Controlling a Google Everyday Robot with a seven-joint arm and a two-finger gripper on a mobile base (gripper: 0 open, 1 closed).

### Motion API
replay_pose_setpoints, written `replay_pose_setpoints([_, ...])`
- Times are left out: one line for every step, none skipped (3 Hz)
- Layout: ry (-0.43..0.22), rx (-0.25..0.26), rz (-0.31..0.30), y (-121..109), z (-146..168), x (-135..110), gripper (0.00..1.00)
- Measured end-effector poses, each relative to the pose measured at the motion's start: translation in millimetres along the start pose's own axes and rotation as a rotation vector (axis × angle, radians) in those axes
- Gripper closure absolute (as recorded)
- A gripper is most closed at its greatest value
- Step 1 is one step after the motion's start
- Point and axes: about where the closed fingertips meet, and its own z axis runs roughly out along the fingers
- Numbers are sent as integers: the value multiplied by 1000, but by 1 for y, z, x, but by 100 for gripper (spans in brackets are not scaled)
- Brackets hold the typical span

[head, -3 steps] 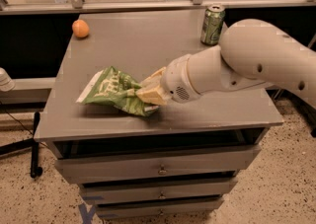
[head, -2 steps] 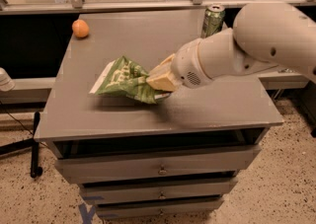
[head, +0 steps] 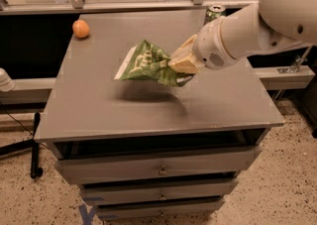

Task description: Move green jalapeno chip bag near green can

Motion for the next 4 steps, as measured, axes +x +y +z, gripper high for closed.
replay_pose_setpoints([27,-12,-20,9,2,-3,100])
replay_pose_setpoints([90,31,-4,-5,-12,19,100])
replay_pose_setpoints([172,112,29,-37,-35,51,100])
replay_pose_setpoints([248,180,61,-72,-52,88,100])
